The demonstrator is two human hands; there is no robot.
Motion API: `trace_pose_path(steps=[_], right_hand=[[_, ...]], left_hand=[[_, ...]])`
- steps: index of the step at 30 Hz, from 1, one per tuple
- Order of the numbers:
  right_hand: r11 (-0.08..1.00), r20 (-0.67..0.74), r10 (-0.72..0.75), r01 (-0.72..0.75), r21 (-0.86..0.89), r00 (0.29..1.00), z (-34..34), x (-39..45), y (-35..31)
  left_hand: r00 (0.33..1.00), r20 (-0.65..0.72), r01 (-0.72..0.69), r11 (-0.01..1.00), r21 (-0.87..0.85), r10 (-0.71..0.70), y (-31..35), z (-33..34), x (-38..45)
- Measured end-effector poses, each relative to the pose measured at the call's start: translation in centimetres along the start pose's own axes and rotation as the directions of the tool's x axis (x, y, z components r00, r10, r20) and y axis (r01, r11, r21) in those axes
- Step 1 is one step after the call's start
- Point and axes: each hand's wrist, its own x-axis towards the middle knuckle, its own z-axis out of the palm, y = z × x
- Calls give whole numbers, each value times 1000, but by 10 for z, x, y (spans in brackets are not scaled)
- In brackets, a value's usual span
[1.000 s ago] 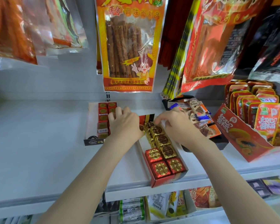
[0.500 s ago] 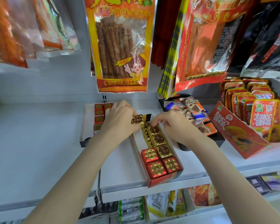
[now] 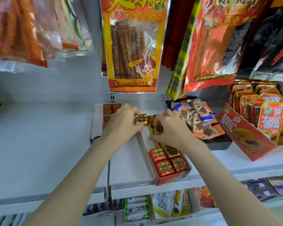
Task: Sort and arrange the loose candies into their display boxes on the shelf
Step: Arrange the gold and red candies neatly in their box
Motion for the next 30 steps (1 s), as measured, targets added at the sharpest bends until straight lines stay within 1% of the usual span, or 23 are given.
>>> trace_pose_path(steps=[2, 6, 8, 11, 14, 16, 18, 24, 26, 27, 28, 30], right_hand=[[999, 0, 27, -27, 18, 1000, 4, 3, -2], [986, -6, 33, -32, 163, 999, 11, 5, -3], [979, -6, 35, -33, 203, 999, 12, 6, -2], [978, -3, 17, -16, 206, 1000, 11, 5, 0], [983, 29, -3, -2, 182, 1000, 8, 3, 4], [989, 68, -9, -1, 149, 998, 3, 1, 5], [998, 83, -8, 4, 55, 997, -2, -1, 2], [974, 19, -21, 24, -226, 1000, -4, -5, -7], [962, 16, -22, 25, -272, 1000, -3, -5, -8], [968, 14, -20, 23, -252, 1000, -3, -4, -7], [983, 5, -15, 15, -183, 1000, -5, -3, -5], [998, -22, 4, -3, 64, 1000, -14, 0, 4]], left_hand=[[1000, 1, 12, 1000, -5, -12, 0, 1, 1], [1000, 1, 17, 1000, 12, -17, -1, 2, 3], [1000, 4, 16, 1000, 15, -16, -2, 3, 4], [1000, 5, 14, 1000, 17, -14, -3, 3, 5], [1000, 5, 8, 1000, 16, -8, -4, 4, 6], [1000, 6, 6, 1000, 12, -6, -4, 4, 6], [1000, 6, 4, 1000, 7, -5, -5, 4, 5], [1000, 2, 0, 1000, -3, 0, -6, 3, 4], [1000, 3, 0, 1000, -9, 0, -6, 3, 4], [1000, 5, 0, 1000, -10, 0, -6, 2, 3], [1000, 8, -1, 1000, -11, 1, -7, 2, 3], [1000, 10, -4, 1000, -17, 4, -8, 2, 3]])
